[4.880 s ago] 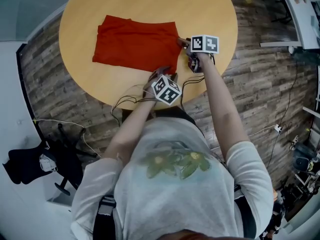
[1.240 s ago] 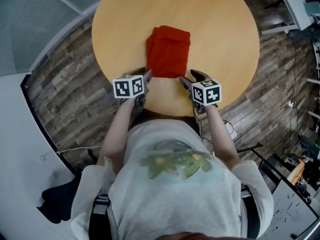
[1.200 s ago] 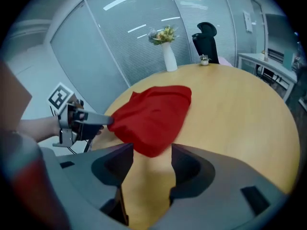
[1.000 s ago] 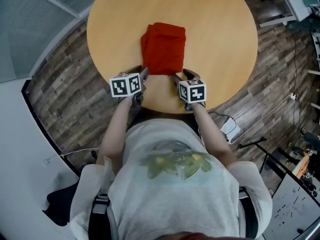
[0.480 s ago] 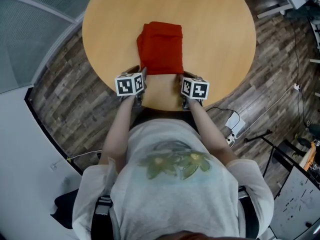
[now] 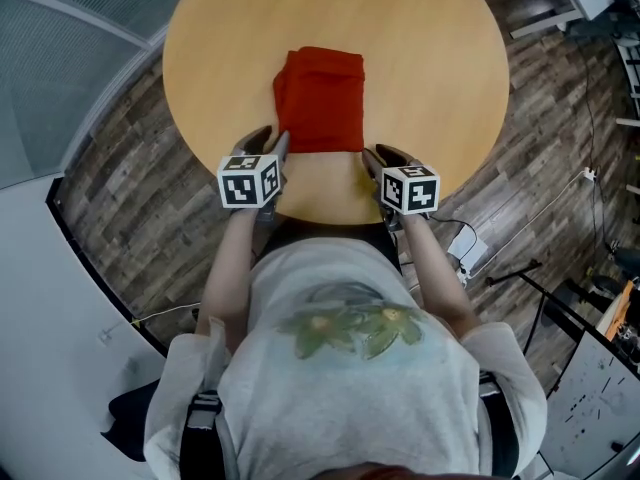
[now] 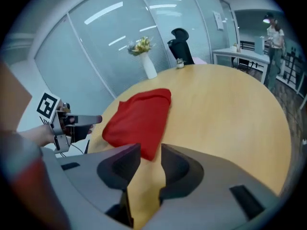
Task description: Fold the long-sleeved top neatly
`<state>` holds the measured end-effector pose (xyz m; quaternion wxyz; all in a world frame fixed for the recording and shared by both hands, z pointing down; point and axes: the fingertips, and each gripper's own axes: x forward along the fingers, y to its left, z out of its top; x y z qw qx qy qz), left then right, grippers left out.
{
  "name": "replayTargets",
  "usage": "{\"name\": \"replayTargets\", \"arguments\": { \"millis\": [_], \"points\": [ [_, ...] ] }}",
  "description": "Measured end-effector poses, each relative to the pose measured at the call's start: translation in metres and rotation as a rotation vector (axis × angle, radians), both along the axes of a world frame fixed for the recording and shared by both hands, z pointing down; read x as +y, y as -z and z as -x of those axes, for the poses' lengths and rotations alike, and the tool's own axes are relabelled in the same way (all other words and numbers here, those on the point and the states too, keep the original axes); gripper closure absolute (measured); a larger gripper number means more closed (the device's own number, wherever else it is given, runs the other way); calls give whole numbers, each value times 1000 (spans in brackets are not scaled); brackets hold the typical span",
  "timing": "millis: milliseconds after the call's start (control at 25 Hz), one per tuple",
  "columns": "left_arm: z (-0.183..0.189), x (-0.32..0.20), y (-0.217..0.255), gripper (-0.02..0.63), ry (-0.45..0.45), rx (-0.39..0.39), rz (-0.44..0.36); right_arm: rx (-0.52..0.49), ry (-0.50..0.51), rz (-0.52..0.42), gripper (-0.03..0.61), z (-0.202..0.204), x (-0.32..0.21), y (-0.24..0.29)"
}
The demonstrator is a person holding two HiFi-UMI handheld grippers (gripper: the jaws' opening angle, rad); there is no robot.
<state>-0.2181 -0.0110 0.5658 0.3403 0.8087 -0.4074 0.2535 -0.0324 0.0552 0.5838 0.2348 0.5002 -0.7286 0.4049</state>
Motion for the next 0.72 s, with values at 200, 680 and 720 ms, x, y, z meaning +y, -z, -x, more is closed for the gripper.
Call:
{"name": "replayTargets", "arguments": {
  "millis": [200, 680, 720],
  "points": [
    [-47, -4, 23, 488, -115, 39, -47, -16, 87, -41, 437, 29, -21, 6],
    [-74, 3, -34, 488, -262, -89, -2, -10, 230, 86, 446, 33, -6, -34],
    [-72, 0, -25, 488, -251, -93, -16, -43, 223, 85, 443, 30, -10, -25]
  ]
}}
